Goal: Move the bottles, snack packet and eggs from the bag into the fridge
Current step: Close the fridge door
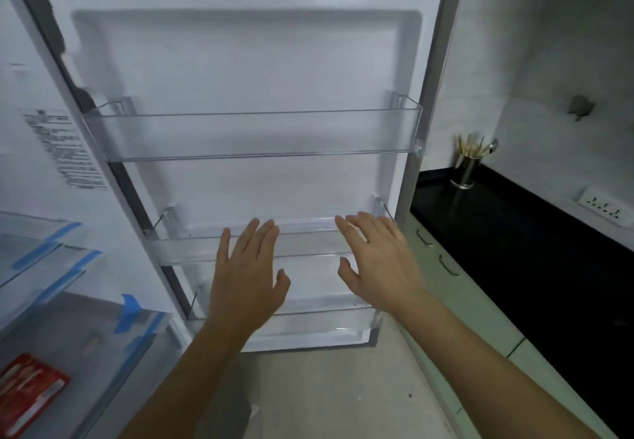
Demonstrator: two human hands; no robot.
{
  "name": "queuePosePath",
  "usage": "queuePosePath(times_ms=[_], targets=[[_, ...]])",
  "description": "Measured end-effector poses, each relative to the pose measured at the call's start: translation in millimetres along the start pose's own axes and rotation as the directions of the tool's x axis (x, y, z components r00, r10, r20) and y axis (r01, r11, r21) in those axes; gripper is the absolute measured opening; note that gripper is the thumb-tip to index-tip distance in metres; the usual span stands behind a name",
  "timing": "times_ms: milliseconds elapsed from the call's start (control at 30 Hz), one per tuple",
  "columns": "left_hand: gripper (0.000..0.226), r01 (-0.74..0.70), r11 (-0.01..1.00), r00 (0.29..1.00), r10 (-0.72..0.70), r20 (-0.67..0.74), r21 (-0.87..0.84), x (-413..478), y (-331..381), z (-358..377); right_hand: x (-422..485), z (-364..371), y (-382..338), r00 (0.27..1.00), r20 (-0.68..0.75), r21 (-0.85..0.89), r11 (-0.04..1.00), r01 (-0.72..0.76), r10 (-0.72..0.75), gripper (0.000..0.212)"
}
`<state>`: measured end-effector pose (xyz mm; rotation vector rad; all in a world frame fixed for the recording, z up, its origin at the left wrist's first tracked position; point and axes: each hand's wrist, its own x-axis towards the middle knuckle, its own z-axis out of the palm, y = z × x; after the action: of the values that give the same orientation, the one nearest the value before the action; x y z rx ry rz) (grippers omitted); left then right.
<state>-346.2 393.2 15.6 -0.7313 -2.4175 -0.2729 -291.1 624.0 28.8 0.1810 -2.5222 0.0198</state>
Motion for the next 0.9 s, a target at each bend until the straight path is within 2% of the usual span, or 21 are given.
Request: queuePosePath(times_ms=[133, 200, 333, 433, 533, 667, 733, 800, 900], targets=[[0.075, -0.082, 0.997, 0.994, 0.083, 0.078, -0.007, -21.8, 44.0, -23.1, -32.1, -19.6, -14.8, 1.000, 0.025, 0.003, 1.000, 0.005, -0.005, 0.066], [0.081, -0.099, 0.995, 0.989, 0.099, 0.111, -0.011, -34.0, 62.3, -30.5, -43.9, -32.8, -28.7, 1.000, 0.015, 0.041, 0.999, 0.015, -0.016, 0.061], [0.086, -0.032, 0.999, 0.986, 0.031, 0.161, 0.006, -62.3, 76.0, -46.8, -73.2, -58.8, -51.3, 0.998, 0.008, 0.219, 0.974, 0.059, -0.062, 0.054], [0.086, 0.068, 0.997, 0.982, -0.073, 0.172, 0.034, -84.5, 77.6, -64.0, -104.4, -85.8, -51.0, 0.988, -0.139, 0.343, 0.933, 0.113, -0.068, 0.047], [0.072, 0.157, 0.985, 0.966, -0.168, 0.199, 0.072, -100.9, 88.9, -88.8, -122.3, -119.2, -41.9, 0.950, -0.308, 0.375, 0.911, 0.175, -0.056, 0.040], [0.065, 0.269, 0.959, 0.927, -0.283, 0.248, 0.089, -115.8, 101.5, -128.6, -122.3, -154.5, -37.4, 0.899, -0.436, 0.399, 0.906, 0.142, 0.051, 0.045], [0.072, 0.242, 0.970, 0.931, -0.234, 0.281, 0.007, -127.2, 108.1, -143.4, -121.7, -165.6, -43.4, 0.905, -0.413, 0.433, 0.896, 0.096, 0.103, 0.054], [0.080, 0.143, 0.989, 0.945, -0.126, 0.302, -0.035, -142.5, 114.6, -154.3, -123.0, -171.4, -57.8, 0.924, -0.363, 0.467, 0.882, 0.069, 0.120, 0.062], [0.083, 0.073, 0.997, 0.927, -0.083, 0.366, 0.041, -167.8, 111.7, -166.0, -127.3, -174.5, -86.2, 0.945, -0.302, 0.498, 0.866, 0.049, 0.121, 0.074]])
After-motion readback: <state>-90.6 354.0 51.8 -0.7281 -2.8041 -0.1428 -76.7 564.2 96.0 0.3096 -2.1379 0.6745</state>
